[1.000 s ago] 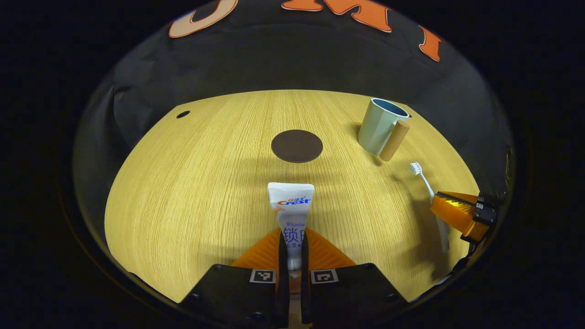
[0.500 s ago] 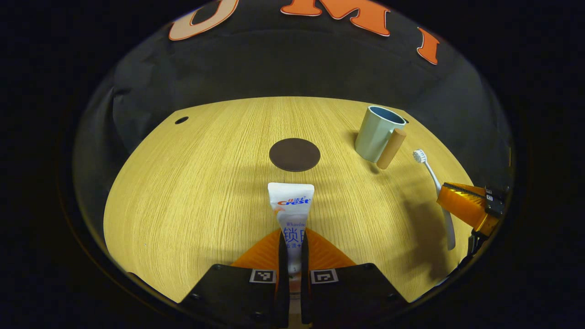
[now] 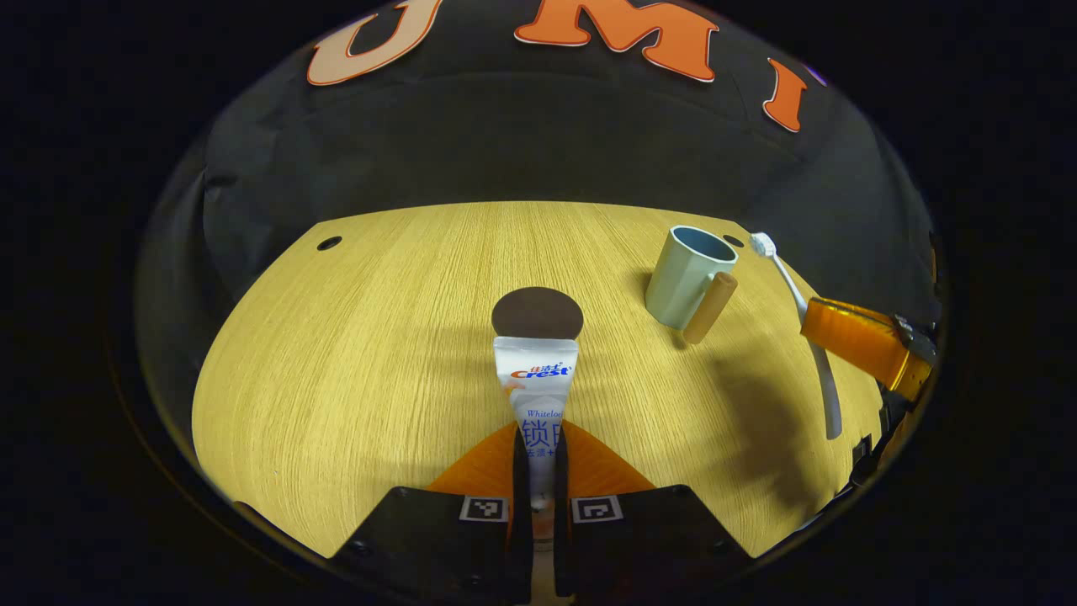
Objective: Put the toothbrush and toothpaste on the desktop into the cup, then pick up the cup and place it on the coaster on the desktop.
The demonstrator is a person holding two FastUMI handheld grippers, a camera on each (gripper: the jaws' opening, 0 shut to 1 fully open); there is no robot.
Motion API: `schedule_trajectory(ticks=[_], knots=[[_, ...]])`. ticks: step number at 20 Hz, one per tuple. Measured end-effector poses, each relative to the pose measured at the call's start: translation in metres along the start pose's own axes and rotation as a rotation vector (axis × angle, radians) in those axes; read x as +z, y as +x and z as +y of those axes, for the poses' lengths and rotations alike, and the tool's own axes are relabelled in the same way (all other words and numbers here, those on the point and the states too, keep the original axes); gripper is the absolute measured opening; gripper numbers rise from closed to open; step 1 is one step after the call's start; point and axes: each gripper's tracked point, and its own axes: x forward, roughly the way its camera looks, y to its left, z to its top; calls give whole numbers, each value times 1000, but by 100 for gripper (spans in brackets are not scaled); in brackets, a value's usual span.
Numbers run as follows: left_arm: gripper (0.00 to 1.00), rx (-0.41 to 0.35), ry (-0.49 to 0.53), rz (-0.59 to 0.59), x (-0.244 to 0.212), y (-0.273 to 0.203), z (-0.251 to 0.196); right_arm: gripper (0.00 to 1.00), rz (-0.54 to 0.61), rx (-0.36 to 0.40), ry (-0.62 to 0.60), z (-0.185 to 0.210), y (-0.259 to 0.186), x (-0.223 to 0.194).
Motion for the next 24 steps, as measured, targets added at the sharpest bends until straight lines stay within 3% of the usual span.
schedule_trajectory(ticks=[10,14,24], knots=[[13,-6,11,-18,-10,16,4,5,-190,29,52,-14,27,61],[13,14,4,-24,-10,25,2,5,-262,3,32,-36,46,80],[13,47,0,-35,-8,22,-1,5,-508,81,53,-42,81,137]])
